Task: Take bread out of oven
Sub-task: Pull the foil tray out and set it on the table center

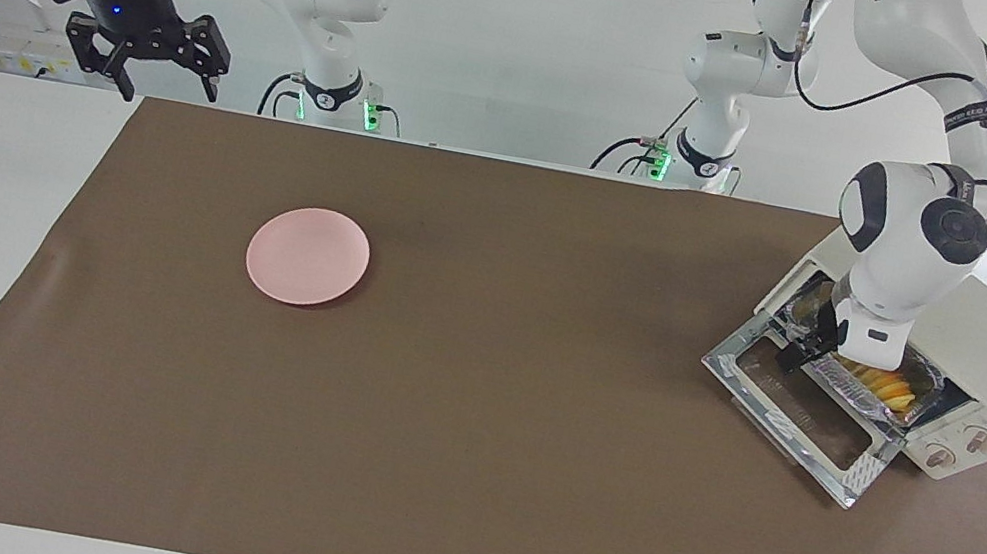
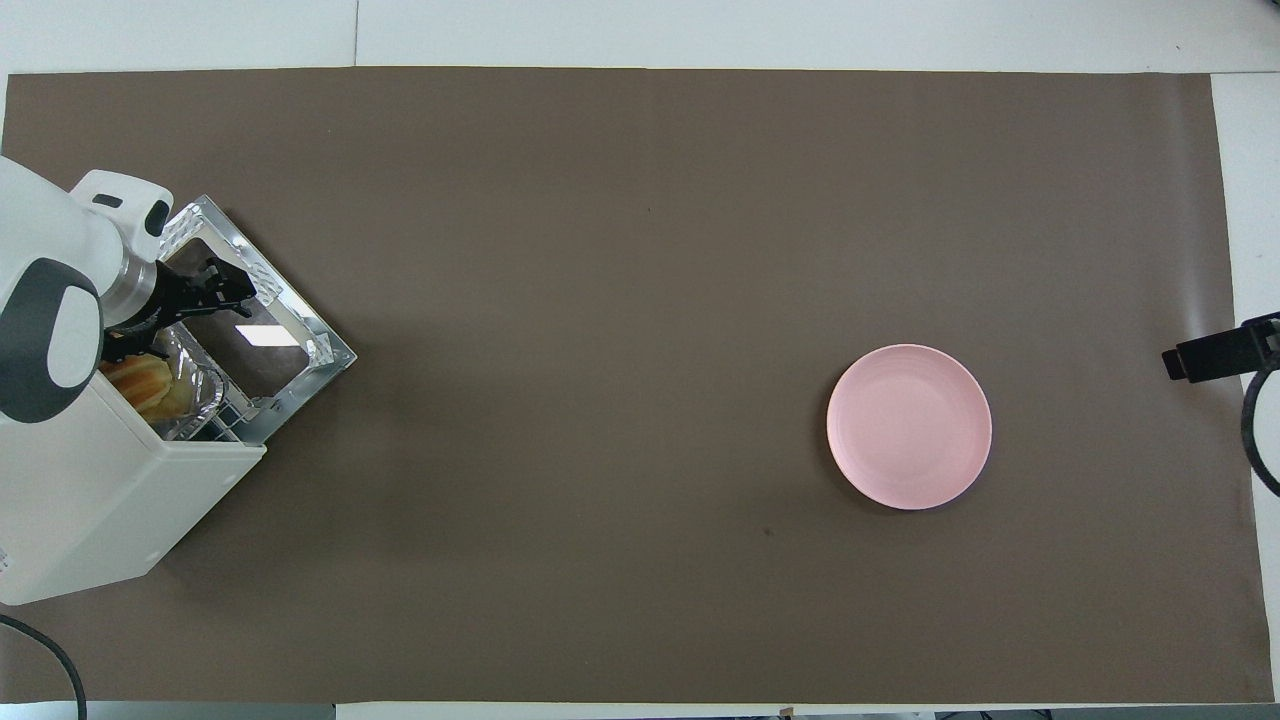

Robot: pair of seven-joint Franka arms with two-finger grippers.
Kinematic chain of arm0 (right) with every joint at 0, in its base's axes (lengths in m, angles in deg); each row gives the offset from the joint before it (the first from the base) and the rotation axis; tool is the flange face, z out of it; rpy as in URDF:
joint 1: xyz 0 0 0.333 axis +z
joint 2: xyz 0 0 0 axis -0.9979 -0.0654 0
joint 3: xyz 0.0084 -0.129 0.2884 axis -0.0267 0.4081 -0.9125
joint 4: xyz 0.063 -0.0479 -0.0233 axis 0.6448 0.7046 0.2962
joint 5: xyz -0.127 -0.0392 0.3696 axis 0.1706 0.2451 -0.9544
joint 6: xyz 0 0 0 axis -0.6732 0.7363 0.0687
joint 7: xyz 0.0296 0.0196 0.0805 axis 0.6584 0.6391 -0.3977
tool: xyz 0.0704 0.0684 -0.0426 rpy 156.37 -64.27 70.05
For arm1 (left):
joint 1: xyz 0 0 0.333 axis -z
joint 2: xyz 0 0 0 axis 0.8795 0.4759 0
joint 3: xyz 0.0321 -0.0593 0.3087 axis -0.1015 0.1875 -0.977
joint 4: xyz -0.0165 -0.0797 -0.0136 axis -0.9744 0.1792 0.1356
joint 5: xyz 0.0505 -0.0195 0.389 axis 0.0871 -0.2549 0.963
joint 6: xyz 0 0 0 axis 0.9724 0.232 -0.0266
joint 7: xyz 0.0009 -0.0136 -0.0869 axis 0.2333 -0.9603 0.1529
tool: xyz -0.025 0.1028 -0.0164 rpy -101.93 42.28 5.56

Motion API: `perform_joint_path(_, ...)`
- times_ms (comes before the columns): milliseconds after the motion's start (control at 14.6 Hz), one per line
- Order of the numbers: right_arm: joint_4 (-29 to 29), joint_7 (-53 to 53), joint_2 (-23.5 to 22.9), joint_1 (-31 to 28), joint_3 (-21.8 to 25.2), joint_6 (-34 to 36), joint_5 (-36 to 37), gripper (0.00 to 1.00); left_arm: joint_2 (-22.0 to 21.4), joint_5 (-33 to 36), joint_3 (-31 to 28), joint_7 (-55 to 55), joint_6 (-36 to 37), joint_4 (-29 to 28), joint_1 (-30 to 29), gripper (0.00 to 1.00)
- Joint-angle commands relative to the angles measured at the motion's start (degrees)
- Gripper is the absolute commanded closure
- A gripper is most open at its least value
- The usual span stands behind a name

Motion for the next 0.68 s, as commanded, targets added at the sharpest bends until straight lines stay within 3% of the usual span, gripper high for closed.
perform_joint_path(0, 1.3, 0.6, 1.3, -1.0, -0.9, 0.3, -0.2, 0.0, 0.8, 2.8, 0.2, 2.9, -2.5, -1.9, -0.3, 0.62)
perform_joint_path(68, 1.3, 0.6, 1.3, -1.0, -0.9, 0.3, -0.2, 0.0, 0.8, 2.8, 0.2, 2.7, -2.1, -1.9, -0.3, 1.0)
perform_joint_path(341, 1.3, 0.6, 1.3, -1.0, -0.9, 0.3, -0.2, 0.0, 1.6, 2.8, 0.6, 1.2, -1.1, 0.7, 2.9, 1.0)
perform_joint_path(614, 1.3, 0.6, 1.3, -1.0, -0.9, 0.3, -0.2, 0.0, 3.5, 1.5, 0.6, 1.8, -0.6, 5.7, 15.4, 1.0)
